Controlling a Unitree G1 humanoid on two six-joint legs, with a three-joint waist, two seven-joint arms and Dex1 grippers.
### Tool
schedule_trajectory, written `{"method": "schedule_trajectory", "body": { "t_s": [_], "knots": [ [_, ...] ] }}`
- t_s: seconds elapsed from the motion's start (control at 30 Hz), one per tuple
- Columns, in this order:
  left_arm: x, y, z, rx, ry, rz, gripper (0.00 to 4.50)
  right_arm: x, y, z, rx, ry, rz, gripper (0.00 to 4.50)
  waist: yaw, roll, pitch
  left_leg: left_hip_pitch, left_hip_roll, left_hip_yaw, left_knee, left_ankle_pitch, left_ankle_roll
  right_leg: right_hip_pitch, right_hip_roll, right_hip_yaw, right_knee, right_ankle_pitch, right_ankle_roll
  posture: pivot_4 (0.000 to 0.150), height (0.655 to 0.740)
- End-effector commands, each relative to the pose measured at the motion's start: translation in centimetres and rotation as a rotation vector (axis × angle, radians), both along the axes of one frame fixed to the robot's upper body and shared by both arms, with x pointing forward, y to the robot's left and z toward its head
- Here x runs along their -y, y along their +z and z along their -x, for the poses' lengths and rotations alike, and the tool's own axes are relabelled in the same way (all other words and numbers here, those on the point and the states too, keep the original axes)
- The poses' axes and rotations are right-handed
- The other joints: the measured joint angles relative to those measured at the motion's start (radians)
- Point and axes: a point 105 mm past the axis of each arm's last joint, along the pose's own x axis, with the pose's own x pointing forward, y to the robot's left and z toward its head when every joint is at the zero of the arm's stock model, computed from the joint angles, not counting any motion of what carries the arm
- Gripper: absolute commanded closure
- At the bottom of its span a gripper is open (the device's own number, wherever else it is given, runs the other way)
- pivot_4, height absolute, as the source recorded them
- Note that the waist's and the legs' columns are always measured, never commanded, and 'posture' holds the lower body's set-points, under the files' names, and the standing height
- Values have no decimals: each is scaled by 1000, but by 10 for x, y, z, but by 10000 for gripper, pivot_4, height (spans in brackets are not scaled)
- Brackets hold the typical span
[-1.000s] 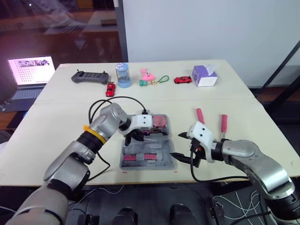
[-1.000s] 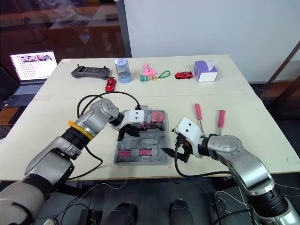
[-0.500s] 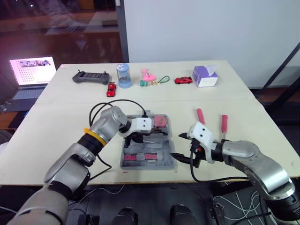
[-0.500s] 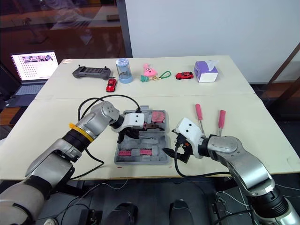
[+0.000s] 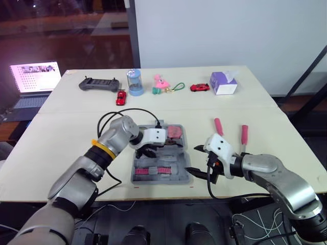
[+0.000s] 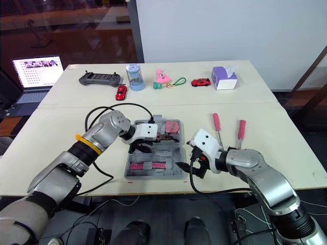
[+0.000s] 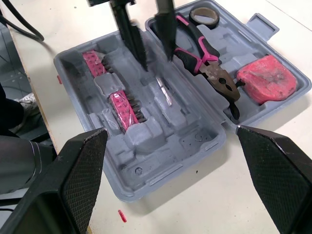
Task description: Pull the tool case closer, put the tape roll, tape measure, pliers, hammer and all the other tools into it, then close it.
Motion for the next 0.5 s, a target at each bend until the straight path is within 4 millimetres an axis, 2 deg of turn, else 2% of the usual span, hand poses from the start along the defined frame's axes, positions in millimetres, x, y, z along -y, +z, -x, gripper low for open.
{"method": "schedule_trajectory", "body": {
  "t_s": [0.03,0.23,0.5],
  "knots": [
    [1,17,-1,36,-7,26,17680,-5,9,3,36,22,-23,0,0,0,0,0,0,0,0,0,0,0,0,0,0,0,0,1500,7400],
    [-5,34,-4,73,19,53,17680,-5,9,3,36,25,-27,0,-1,0,0,0,0,0,0,0,0,0,0,0,0,0,0,1500,7400],
    [-17,34,1,43,31,62,17680,-7,10,2,40,27,-35,0,-1,0,0,0,0,0,0,0,0,0,0,0,0,0,0,1500,7400]
  ]
}}
